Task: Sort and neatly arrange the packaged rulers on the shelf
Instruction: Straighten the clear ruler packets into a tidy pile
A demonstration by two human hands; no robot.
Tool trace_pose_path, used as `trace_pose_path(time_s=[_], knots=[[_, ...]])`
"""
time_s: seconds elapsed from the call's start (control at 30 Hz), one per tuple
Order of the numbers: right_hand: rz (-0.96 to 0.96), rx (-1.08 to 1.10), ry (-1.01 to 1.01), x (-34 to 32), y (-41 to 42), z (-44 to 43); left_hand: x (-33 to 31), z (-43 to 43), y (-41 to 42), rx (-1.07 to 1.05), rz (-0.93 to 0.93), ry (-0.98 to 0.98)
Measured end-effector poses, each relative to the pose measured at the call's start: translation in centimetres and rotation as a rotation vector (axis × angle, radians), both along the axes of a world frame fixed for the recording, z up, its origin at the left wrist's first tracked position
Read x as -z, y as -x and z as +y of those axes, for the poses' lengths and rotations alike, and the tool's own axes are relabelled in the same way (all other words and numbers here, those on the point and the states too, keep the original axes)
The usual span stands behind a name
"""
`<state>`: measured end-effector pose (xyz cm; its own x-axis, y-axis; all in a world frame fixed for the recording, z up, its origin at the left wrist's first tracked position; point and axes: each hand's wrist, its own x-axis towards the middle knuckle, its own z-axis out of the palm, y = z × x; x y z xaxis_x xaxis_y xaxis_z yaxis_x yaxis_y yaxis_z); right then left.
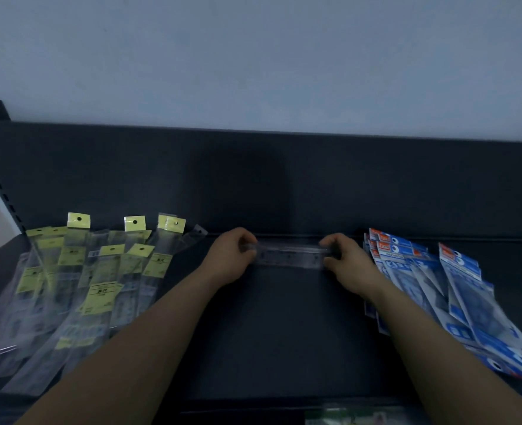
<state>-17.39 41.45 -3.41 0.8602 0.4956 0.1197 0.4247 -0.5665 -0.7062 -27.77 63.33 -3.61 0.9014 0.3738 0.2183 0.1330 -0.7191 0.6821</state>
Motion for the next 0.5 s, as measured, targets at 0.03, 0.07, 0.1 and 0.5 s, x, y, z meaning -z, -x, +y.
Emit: trace_pose_path(time_s=[0.03, 0.07, 0.1, 0.5], knots=[[0.005, -0.013, 0.009, 0.2, 0.0, 0.3, 0.0, -0.1, 0.0, 0.008, -0.003, -0.002], [0.008, -0.034, 0.03, 0.4, 0.1, 0.6, 0.0, -0.1, -0.1, 0.021, 0.013, -0.011], [0.01, -0.055, 0.06, 0.6, 0.2, 0.7, 0.0, -0.1, -0.1, 0.037, 0.041, -0.029], [-0.139, -0.122, 0.341, 0.0, -1.7, 1.9, 0.5, -1.3, -1.2, -0.092, 0.119, -0.648]])
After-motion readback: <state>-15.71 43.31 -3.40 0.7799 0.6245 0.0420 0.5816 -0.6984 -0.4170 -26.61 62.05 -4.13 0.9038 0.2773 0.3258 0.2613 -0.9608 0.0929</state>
